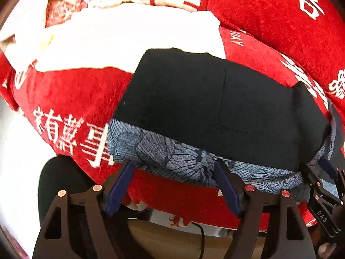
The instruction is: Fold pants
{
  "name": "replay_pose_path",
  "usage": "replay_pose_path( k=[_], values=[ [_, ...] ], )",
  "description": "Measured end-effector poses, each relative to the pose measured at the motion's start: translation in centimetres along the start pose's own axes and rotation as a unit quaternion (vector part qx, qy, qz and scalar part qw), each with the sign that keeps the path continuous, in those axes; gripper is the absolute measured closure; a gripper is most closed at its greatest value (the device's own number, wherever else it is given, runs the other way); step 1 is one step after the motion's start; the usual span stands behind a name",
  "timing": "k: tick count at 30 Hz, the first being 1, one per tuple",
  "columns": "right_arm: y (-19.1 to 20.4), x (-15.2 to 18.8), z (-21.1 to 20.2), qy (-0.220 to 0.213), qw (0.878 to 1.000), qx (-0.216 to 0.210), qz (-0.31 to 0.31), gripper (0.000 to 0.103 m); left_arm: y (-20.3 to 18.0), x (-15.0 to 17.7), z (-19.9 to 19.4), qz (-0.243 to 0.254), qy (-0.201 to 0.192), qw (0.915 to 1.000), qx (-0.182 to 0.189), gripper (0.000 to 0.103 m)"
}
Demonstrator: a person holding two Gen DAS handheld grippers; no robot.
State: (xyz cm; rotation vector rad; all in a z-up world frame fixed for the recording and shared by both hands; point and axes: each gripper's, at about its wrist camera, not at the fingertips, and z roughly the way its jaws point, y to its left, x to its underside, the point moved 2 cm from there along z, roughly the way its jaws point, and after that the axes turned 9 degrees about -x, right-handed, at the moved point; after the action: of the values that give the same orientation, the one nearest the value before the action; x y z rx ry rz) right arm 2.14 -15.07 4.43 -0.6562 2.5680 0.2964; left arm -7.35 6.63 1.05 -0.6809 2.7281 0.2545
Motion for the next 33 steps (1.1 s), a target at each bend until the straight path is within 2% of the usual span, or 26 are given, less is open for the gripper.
replay_pose_path(
  k=[3,5,9,11,13,16,17,18,20,22,23,24,27,29,30,33],
  values=[
    [0.1,0.3,-0.2,-0.003,1.000,0.003,0.014,0.026,-1.0,-0.3,-1.5,0.015,-0.024,0.9996,-0.006,0.026],
    [0.3,0.7,-0.4,-0.008,1.000,0.011,0.016,0.025,-1.6,-0.8,-2.3,0.021,-0.038,0.9991,0.003,0.026],
    [0.9,1.9,-0.8,-0.008,1.000,0.019,0.004,0.022,-4.8,-2.8,-2.8,0.033,-0.027,0.9973,0.060,0.026],
    [0.9,2.4,-1.2,0.002,1.000,0.015,0.000,0.022,-6.6,-3.3,-2.7,0.051,-0.033,0.9956,0.072,0.026],
    [0.0,2.8,-2.3,0.003,1.000,0.011,0.014,0.022,-9.0,-3.4,-1.9,0.086,-0.030,0.9938,0.064,0.026],
    [-3.5,2.8,-4.9,-0.025,0.997,0.014,0.072,0.022,-10.8,-2.2,0.0,0.124,-0.004,0.9917,0.034,0.026],
    [-5.1,2.6,-5.6,-0.035,0.995,0.018,0.093,0.021,-10.9,-1.7,0.4,0.132,-0.007,0.9910,0.024,0.024],
    [-6.8,2.2,-6.1,-0.042,0.993,0.024,0.112,0.021,-10.7,-1.0,0.2,0.137,-0.025,0.9902,0.012,0.016],
    [-10.6,0.9,-6.5,-0.042,0.987,0.040,0.149,0.020,-10.3,-0.3,0.0,0.137,-0.034,0.9900,0.007,0.010],
    [-14.4,-0.9,-6.1,-0.030,0.981,0.065,0.180,0.020,-9.3,0.2,0.2,0.129,-0.023,0.9910,0.026,0.010],
    [-16.2,-2.0,-5.6,-0.026,0.978,0.077,0.191,0.020,-9.1,0.4,0.3,0.128,-0.016,0.9913,0.028,0.006],
    [-17.8,-3.1,-5.1,-0.019,0.975,0.090,0.202,0.020,-8.9,0.7,0.6,0.129,-0.010,0.9913,0.024,0.002],
    [-22.6,-6.4,-2.5,0.022,0.960,0.131,0.245,0.020,-9.1,1.6,1.3,0.143,0.008,0.9897,0.012,0.002],
    [-24.8,-8.1,0.1,0.069,0.951,0.138,0.268,0.020,-9.0,2.5,1.0,0.149,0.004,0.9888,0.006,0.002],
    [-25.7,-8.8,1.7,0.105,0.945,0.146,0.274,0.020,-9.0,2.5,0.5,0.152,0.000,0.9884,0.003,0.002],
    [-26.7,-9.2,5.1,0.176,0.934,0.164,0.265,0.020,-9.3,2.3,-1.0,0.156,-0.024,0.9874,0.008,0.002]
  ],
)
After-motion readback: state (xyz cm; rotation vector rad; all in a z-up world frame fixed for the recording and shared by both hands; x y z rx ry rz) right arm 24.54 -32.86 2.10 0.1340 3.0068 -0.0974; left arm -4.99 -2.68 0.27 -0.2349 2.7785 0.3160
